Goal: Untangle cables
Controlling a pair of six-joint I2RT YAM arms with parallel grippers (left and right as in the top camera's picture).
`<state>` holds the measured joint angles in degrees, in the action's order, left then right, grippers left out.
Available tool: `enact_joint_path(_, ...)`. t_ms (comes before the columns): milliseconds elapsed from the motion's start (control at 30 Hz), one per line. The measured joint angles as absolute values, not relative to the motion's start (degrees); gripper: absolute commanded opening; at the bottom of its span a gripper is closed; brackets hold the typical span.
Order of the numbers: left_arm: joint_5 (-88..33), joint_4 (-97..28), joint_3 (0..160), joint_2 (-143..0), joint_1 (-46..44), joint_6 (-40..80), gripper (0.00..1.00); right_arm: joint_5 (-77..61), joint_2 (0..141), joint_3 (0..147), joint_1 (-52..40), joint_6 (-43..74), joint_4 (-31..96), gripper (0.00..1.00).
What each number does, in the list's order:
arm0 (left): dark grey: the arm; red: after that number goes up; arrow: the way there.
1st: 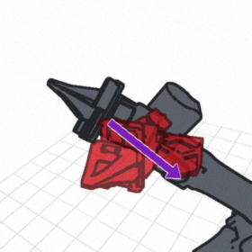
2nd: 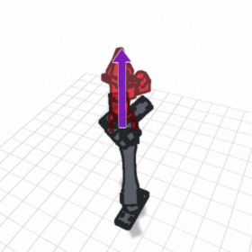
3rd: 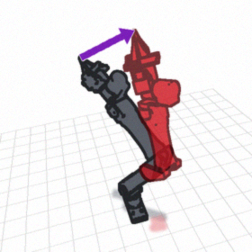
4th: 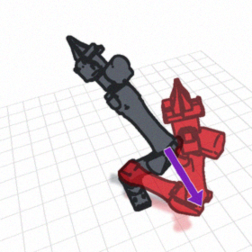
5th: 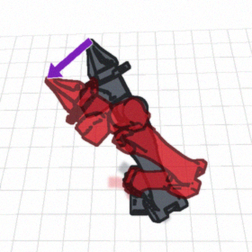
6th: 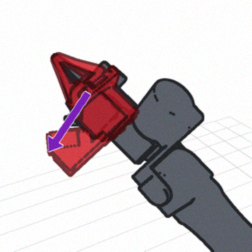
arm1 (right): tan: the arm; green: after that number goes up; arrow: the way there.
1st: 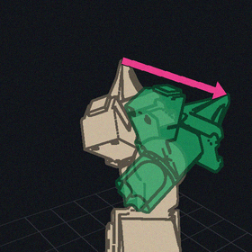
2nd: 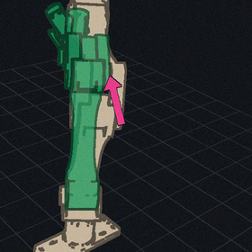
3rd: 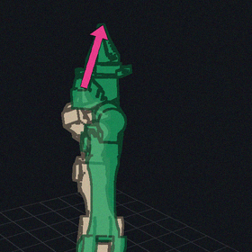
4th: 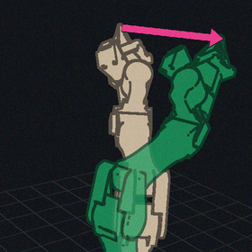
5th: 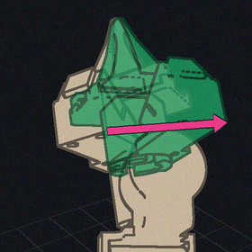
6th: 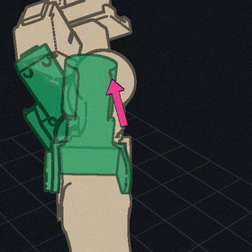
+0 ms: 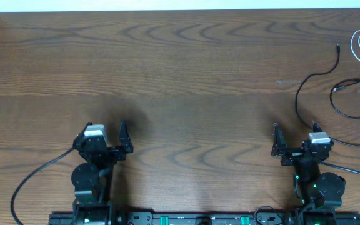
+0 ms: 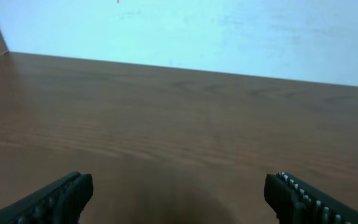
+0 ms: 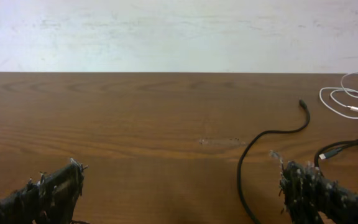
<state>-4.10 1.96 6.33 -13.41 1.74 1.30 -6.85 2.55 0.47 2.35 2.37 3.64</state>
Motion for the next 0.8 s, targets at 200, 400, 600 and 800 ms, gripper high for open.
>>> enact_joint_path(200, -4.10, 2.13, 1.32, -8.08, 1.96, -0.25, 0.94, -6.85, 2.55, 0.47, 2.35, 2.37, 3.64, 0.99)
enact_joint_path(400, -3.51, -1.08, 0.64, -3.88, 1.96, -0.95, 0.94, -6.85, 2.57, 0.47, 2.35, 2.37, 3.64, 0.99)
enact_joint_path(600, -3.49, -1.19, 0.80, -0.62, 1.96, -1.45, 0.94, -6.85, 2.57, 0.47, 2.35, 2.37, 3.64, 0.99)
enact_joint_path(800, -3.46, -1.21, 0.80, -0.62, 2.07, -1.54, 0.94, -6.85, 2.57, 0.47, 2.35, 2.37, 3.64, 0.99)
